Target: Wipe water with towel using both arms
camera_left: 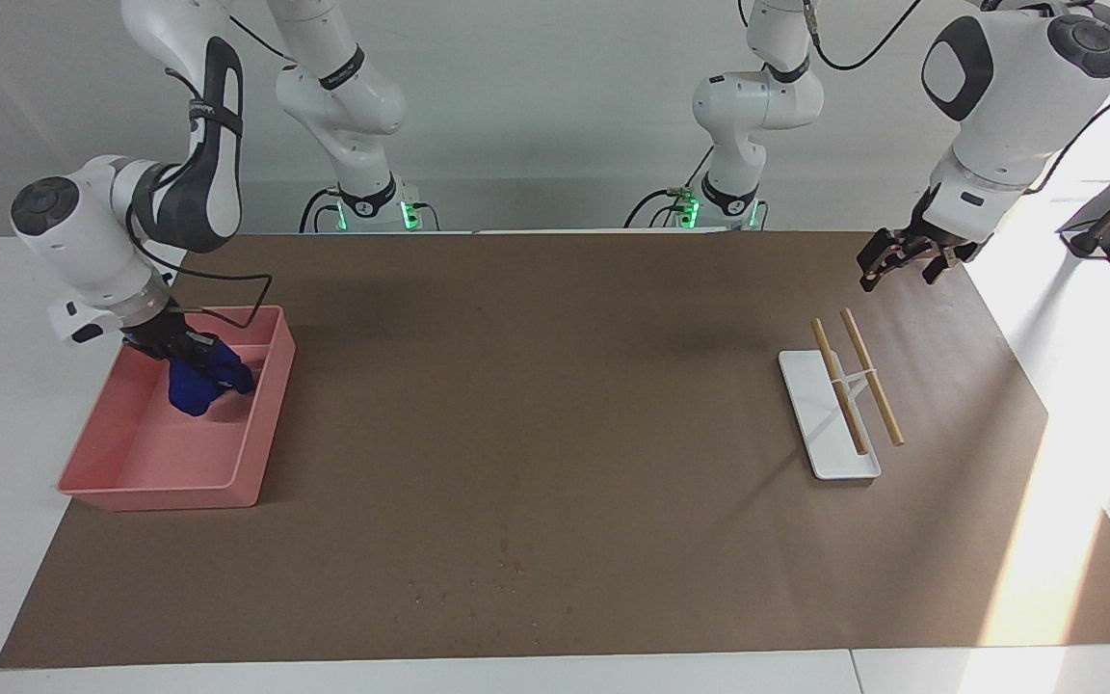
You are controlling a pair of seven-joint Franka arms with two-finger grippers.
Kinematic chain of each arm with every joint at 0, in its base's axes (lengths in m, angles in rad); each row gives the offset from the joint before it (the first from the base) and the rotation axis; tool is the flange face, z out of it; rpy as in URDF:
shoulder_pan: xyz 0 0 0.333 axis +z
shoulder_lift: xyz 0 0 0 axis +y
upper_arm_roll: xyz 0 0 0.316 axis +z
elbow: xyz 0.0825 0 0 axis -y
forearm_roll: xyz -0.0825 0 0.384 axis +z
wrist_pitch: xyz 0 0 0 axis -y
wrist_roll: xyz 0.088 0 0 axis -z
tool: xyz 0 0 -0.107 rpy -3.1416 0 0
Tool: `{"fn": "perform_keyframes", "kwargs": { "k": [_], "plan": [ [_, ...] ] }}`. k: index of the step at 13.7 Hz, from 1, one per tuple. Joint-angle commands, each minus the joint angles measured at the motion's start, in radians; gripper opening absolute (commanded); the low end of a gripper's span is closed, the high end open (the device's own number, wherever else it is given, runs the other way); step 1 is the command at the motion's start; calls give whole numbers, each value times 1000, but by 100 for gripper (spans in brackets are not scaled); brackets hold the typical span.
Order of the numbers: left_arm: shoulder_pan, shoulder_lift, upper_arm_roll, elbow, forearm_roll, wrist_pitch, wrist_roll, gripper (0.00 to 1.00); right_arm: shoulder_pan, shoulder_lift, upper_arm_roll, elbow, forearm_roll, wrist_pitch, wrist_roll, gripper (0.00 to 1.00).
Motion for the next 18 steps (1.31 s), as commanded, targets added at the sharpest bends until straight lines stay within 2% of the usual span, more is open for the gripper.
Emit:
{"fn": "perform_keyframes", "kwargs": {
  "k": [1, 4, 9, 12, 14, 18],
  "plan": [
    [-10, -33, 5, -39, 19, 20, 6, 100, -4, -31, 20, 12, -1, -14, 15, 100],
    [-9, -33, 5, -39, 19, 23, 6, 100, 28, -69, 44, 75, -1, -117, 62, 100],
    [-13, -26, 2, -24, 6, 31, 3, 100, 184, -155, 48, 116, 2, -186, 249, 100],
    [-15, -26, 2, -24, 5, 31, 6, 100, 310, -137, 48, 254, 10, -322, 433, 100],
    [-15, -27, 0, -27, 5, 31, 6, 100, 369, -137, 48, 321, 10, -375, 493, 100],
    [-15, -27, 0, -27, -6, 31, 6, 100, 352, -109, 41, 478, 49, -485, 486, 100]
  ]
}}
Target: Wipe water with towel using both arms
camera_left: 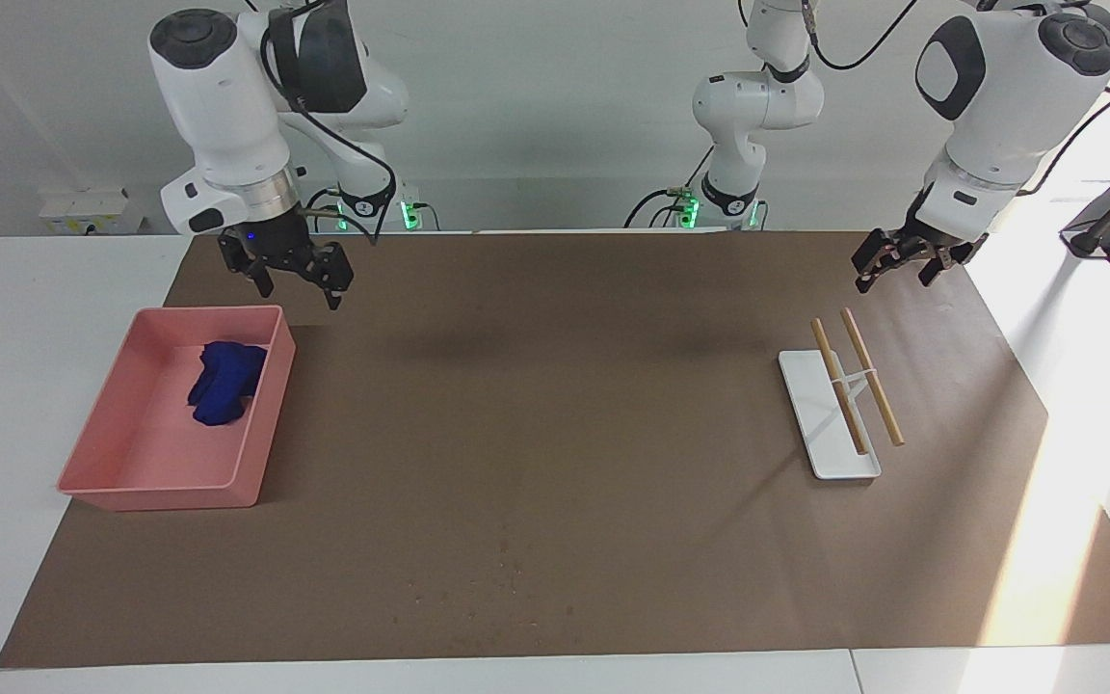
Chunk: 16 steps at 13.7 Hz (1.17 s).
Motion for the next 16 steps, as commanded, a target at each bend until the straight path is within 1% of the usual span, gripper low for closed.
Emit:
{"fn": "perform_keyframes", "kwargs": {
  "k": [1, 4, 6, 11, 16],
  "plan": [
    [-5, -26, 5, -25, -5, 17, 5, 100, -32, 38, -10, 114, 35, -75, -10, 100],
    [-5, -26, 5, -25, -5, 17, 4, 100, -51, 48, -15, 146, 32, -99, -36, 100],
    [-5, -26, 3, -25, -5, 16, 4, 100, -60, 46, -15, 133, 38, -95, -105, 100],
    [-5, -27, 5, -25, -5, 16, -3, 100, -65, 26, -13, 96, 37, -116, -125, 100],
    [-4, -26, 5, -25, -5, 14, -13, 100, -59, 22, -12, 90, 38, -130, -127, 100]
  ]
}}
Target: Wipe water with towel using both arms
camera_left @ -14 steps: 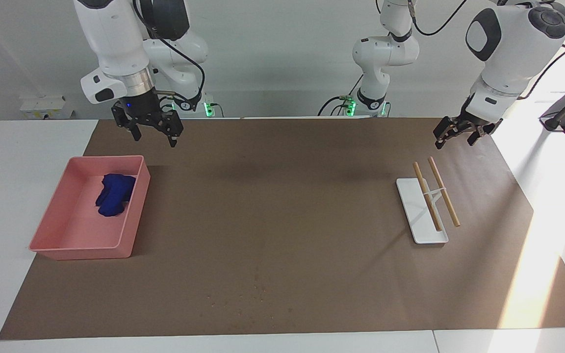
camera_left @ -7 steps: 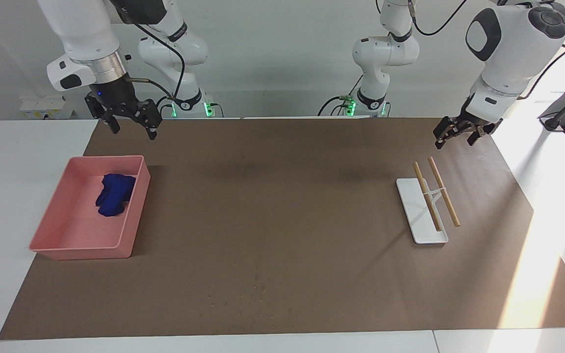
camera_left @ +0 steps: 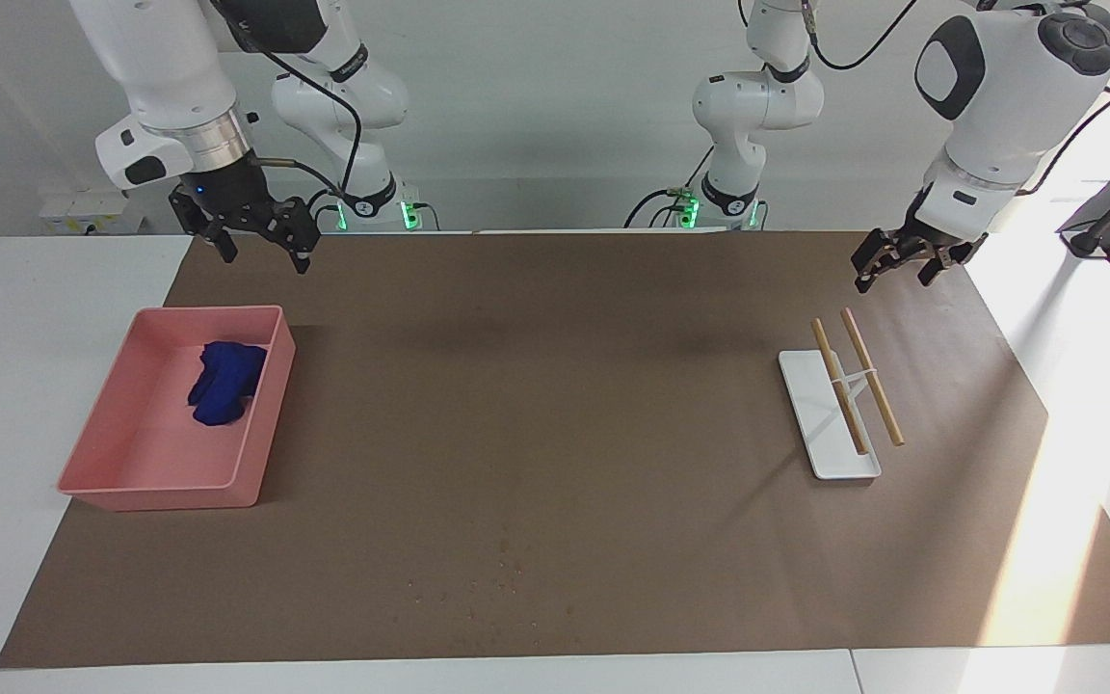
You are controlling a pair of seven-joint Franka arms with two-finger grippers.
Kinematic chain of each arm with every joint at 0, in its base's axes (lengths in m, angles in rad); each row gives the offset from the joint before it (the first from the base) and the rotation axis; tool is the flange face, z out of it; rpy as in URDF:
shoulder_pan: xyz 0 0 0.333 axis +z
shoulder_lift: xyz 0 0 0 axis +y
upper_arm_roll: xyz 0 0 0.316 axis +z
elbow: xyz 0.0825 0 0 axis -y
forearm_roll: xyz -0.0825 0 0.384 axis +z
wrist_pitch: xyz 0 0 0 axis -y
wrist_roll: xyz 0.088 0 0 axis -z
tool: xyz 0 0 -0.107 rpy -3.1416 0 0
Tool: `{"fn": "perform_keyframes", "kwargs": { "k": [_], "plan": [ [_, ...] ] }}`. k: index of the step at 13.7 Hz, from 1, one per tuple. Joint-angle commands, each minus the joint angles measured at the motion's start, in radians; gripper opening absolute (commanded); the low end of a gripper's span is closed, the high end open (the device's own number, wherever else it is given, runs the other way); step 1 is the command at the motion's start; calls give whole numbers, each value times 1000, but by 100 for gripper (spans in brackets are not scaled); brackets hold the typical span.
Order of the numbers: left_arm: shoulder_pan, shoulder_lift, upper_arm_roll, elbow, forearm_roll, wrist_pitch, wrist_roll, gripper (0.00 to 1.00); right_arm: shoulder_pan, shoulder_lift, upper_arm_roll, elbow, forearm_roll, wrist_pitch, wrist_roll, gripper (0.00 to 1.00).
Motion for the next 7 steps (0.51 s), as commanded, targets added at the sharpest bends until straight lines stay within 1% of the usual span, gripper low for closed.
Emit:
{"fn": "perform_keyframes", "kwargs": {
  "k": [1, 7],
  "plan": [
    [-5, -25, 5, -25, -5, 14, -11, 100, -9, -11, 5, -11, 23, -33, -26, 100],
    [-4, -25, 5, -22, -5, 16, -11, 100, -7, -17, 5, -20, 23, -30, -26, 100]
  ]
}}
